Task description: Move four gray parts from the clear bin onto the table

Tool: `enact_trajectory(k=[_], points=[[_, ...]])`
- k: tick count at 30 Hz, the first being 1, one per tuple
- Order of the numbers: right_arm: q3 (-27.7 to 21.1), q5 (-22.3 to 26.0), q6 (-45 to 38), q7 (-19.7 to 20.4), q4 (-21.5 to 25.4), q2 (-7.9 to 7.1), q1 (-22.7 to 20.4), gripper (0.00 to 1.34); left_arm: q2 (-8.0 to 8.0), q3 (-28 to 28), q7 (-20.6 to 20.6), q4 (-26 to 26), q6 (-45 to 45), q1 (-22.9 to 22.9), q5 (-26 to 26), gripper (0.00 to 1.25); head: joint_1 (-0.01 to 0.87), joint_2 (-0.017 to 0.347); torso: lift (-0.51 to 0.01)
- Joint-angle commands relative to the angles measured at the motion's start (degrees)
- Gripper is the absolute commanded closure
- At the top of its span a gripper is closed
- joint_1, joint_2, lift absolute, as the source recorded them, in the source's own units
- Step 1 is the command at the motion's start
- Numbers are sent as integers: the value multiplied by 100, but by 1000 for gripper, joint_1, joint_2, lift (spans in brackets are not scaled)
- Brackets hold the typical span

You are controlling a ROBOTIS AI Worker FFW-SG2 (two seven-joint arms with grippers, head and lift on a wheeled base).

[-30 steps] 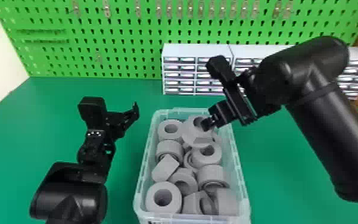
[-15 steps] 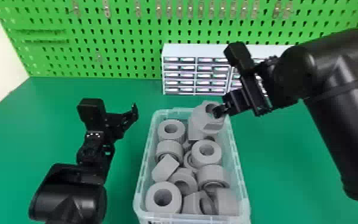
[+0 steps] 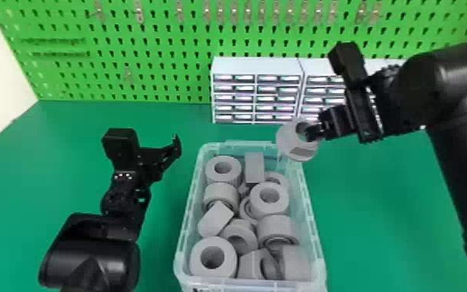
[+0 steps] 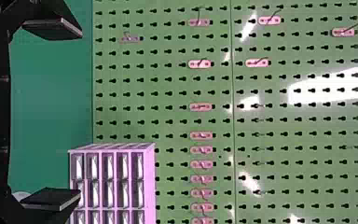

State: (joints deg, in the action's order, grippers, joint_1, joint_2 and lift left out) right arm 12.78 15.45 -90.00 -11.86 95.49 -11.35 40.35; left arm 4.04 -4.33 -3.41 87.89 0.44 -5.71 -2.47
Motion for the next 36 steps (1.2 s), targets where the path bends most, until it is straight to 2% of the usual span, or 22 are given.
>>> enact_trajectory(k=[1, 19, 36], points=[[-206, -165, -8, 0, 31, -43, -62, 1052, 0, -15, -2, 0, 0, 8, -8, 93, 693, 72, -52], [-953, -745, -8, -9, 14, -175, -422, 1052, 0, -77, -63, 0, 0, -27, -43, 93, 693, 72, -52], [-1383, -1070, -8, 0, -285, -289, -748, 1052, -9, -77, -90, 0, 0, -35, -61, 93, 693, 72, -52]])
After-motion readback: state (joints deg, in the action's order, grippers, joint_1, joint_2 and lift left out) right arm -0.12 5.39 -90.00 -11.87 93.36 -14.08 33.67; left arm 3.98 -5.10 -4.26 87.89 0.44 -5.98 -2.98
